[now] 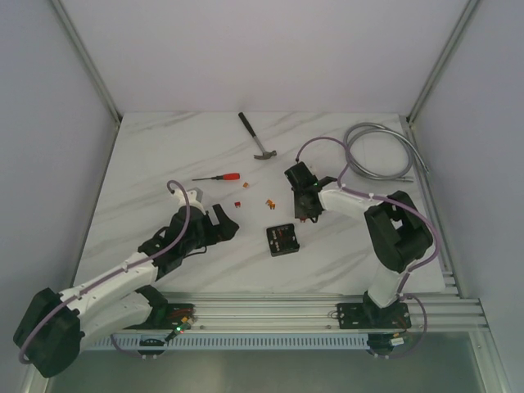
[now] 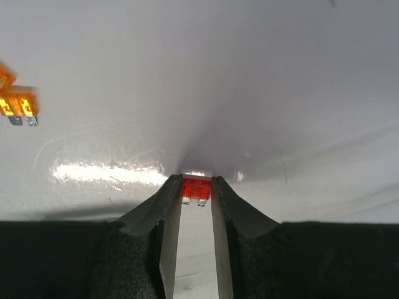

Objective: Snap on the fuse box
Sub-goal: Pick up the fuse from the center of the board.

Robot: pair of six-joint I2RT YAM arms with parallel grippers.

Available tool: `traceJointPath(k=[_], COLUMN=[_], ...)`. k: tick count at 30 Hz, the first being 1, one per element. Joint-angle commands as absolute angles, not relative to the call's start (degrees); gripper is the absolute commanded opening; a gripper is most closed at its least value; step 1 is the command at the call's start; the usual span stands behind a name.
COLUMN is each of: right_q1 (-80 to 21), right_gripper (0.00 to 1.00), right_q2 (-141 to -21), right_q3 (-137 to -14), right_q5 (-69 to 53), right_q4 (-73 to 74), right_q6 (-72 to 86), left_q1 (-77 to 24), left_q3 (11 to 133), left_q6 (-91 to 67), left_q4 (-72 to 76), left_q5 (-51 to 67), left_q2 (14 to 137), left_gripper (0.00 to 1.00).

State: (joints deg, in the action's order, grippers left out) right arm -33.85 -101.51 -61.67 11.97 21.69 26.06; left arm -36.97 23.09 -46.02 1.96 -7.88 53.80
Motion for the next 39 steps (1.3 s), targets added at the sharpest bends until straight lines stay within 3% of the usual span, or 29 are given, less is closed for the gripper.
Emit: traceJointPath(k=[1, 14, 27, 39], right_q1=[-34.2, -38.7, -44.4, -45.9], right_gripper=[0.22, 0.22, 0.23, 0.24], right_q2=[-98.8, -88.7, -80.5, -79.8], right_q3=[-61.7, -63.7, -62.3, -60.5], right_q5=[11.3, 11.1, 9.7, 8.4], right_q4=[25.0, 21.6, 16.7, 13.0], right_q6=[27.5, 32.1, 37.4, 39.9], left_q1=[-37.1, -42.9, -48.8, -50.4], left_q3=[25.1, 31.8, 32.1, 31.6], left_q6=[-46.1, -45.8, -47.1, -46.0], left_q4=[4.8, 15.8, 33.2, 35.5], left_q5=[-5.8, -7.5, -12.8, -13.2], left_q2=[54.9, 65.7, 74.0, 73.8], left_gripper=[0.99, 0.88, 0.59, 0.44])
